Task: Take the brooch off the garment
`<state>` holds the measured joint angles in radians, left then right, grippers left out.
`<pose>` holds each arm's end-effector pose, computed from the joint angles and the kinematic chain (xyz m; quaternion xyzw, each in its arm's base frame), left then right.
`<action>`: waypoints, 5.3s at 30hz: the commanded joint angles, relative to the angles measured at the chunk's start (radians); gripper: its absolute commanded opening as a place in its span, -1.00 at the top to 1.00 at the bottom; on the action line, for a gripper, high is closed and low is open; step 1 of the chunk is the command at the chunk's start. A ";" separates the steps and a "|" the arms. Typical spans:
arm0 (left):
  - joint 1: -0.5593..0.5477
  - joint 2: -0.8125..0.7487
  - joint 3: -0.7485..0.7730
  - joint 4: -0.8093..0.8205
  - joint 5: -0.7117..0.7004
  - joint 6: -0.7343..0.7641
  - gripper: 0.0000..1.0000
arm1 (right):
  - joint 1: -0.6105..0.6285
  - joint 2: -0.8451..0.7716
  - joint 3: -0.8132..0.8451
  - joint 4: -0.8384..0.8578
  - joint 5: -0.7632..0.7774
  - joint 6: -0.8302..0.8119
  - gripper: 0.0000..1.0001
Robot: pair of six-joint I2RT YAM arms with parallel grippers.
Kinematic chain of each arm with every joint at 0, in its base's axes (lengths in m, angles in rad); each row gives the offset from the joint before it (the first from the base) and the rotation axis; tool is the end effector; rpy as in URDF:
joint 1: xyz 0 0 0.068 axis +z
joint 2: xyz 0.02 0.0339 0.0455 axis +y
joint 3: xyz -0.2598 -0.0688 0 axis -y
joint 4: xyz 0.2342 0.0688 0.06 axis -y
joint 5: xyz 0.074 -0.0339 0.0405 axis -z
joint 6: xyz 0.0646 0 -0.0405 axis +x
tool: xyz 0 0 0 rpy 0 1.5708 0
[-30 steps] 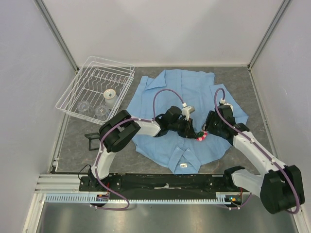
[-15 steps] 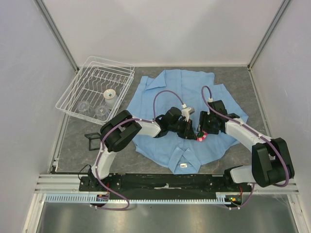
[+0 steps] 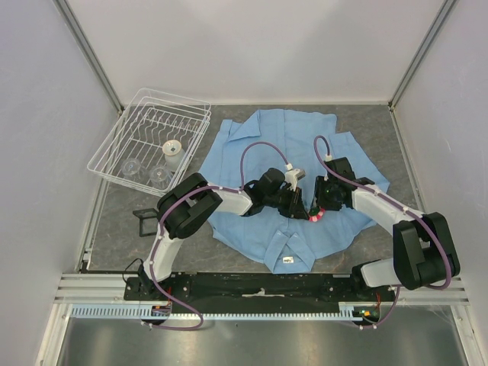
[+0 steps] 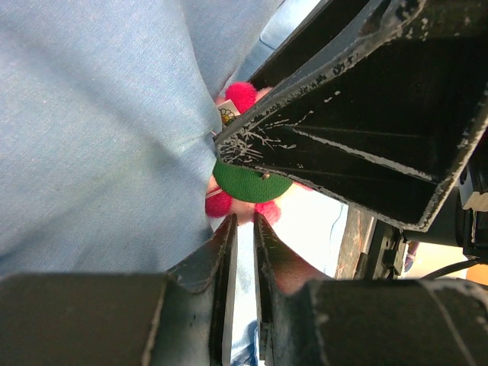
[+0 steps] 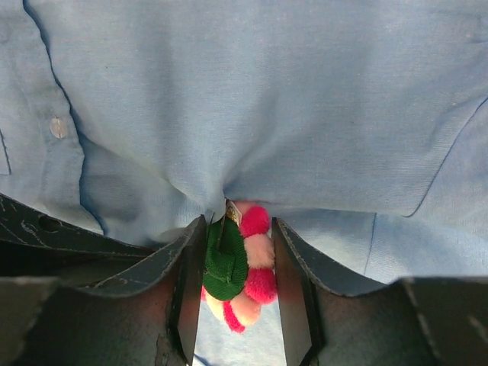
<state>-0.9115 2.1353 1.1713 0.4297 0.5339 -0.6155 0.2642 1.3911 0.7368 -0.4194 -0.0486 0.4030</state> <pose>0.2517 -0.3785 0.1088 0.2528 0.8095 -0.4959 0.1867 0.2521 0.0714 0.1524 0.0612 0.9671 0.1028 0.2247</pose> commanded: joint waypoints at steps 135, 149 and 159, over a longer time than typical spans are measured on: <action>0.034 0.069 0.195 -0.158 -0.103 -0.293 0.67 | -0.143 -0.248 -0.286 0.269 -0.232 0.114 1.00; 0.006 0.077 0.240 -0.197 -0.123 -0.247 0.70 | -0.143 -0.239 -0.284 0.268 -0.238 0.103 1.00; -0.012 0.101 0.277 -0.230 -0.120 -0.228 0.72 | -0.140 -0.237 -0.281 0.277 -0.255 0.096 1.00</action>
<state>-0.8982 2.2139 1.4075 0.1871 0.4202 -0.8810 0.1200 1.1503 0.4583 -0.1829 -0.2687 0.5179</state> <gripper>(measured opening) 0.149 0.023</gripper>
